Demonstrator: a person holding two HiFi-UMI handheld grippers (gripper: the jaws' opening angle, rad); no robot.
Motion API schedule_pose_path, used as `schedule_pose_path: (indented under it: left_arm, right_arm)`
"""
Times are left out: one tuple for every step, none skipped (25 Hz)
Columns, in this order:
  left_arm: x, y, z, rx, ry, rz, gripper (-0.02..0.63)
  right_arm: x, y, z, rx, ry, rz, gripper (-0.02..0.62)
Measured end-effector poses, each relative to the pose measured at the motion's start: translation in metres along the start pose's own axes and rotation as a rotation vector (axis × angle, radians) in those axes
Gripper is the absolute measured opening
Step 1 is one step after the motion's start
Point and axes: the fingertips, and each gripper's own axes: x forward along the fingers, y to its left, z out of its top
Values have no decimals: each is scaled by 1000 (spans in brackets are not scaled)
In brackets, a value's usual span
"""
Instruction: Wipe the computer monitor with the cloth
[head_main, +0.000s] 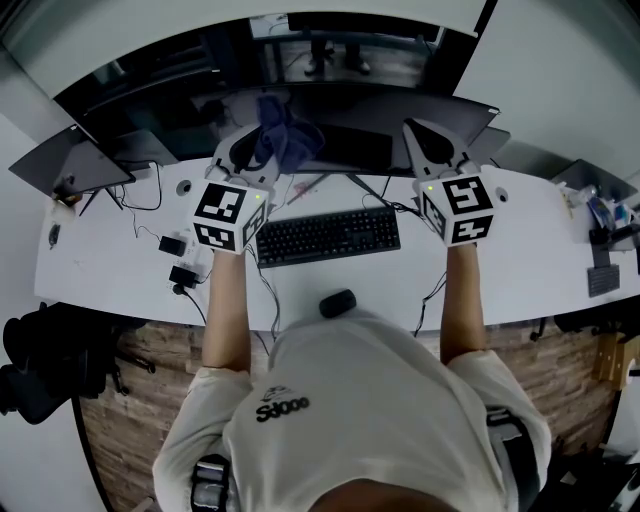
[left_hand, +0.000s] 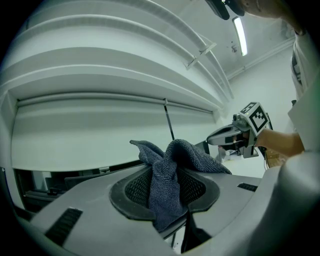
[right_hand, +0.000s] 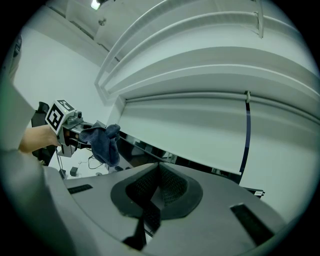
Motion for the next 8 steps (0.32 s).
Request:
schedule_pose_path:
  left_arm:
    - [0,0,-1,-2,3,1,135]
    - [-1,0,-3,-4,5,3,135]
    - [-1,0,-4,-6,9,4,135]
    - [-2,-1,-6,-8,12,4,135]
    - [-3,-1,-7,-9,15,4,135]
    - [-3,-2,-8,-10,19,4,135]
    - [-4,-3,-8,-11,21,3,135]
    - [-4,-4,-9,-12,24,3,135]
  right_arm:
    - [0,0,0,0,-1,2,6]
    - [1,1,0,0,-2,5,6]
    - [1,1,0,0,-3,6,6]
    - [1,2,-1,2,-3,8,5]
    - [0,3,-2,4,-2,10,5]
    - [0,3,-3,6,0,11,6]
    - [-1,4,-4,8,1,12,5]
    - [-1,4,-5,10,2,13,5]
